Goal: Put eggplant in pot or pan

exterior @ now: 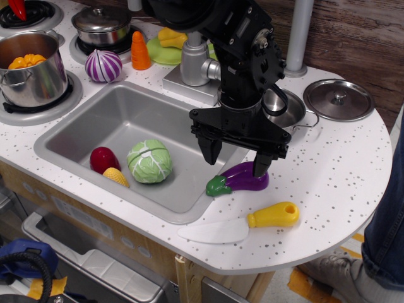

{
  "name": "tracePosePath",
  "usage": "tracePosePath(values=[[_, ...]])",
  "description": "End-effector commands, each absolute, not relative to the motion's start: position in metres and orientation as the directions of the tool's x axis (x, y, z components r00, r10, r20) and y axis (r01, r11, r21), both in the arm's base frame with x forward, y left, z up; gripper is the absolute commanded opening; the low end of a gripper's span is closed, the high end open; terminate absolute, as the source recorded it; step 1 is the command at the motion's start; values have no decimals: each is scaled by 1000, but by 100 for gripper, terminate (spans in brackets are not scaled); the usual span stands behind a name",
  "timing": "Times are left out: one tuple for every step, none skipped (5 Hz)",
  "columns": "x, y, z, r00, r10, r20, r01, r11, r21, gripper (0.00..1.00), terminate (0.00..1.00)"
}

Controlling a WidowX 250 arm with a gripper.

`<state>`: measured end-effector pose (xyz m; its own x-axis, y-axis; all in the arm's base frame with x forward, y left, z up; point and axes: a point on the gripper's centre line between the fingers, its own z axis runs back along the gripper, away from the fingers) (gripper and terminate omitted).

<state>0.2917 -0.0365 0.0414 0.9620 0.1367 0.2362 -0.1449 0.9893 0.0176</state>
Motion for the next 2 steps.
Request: tracePosePath(values=[[292,-37,41,962,137,236,-145,989,18,100,0],[290,-35,41,973,41,226,-53,997,48,100,0]])
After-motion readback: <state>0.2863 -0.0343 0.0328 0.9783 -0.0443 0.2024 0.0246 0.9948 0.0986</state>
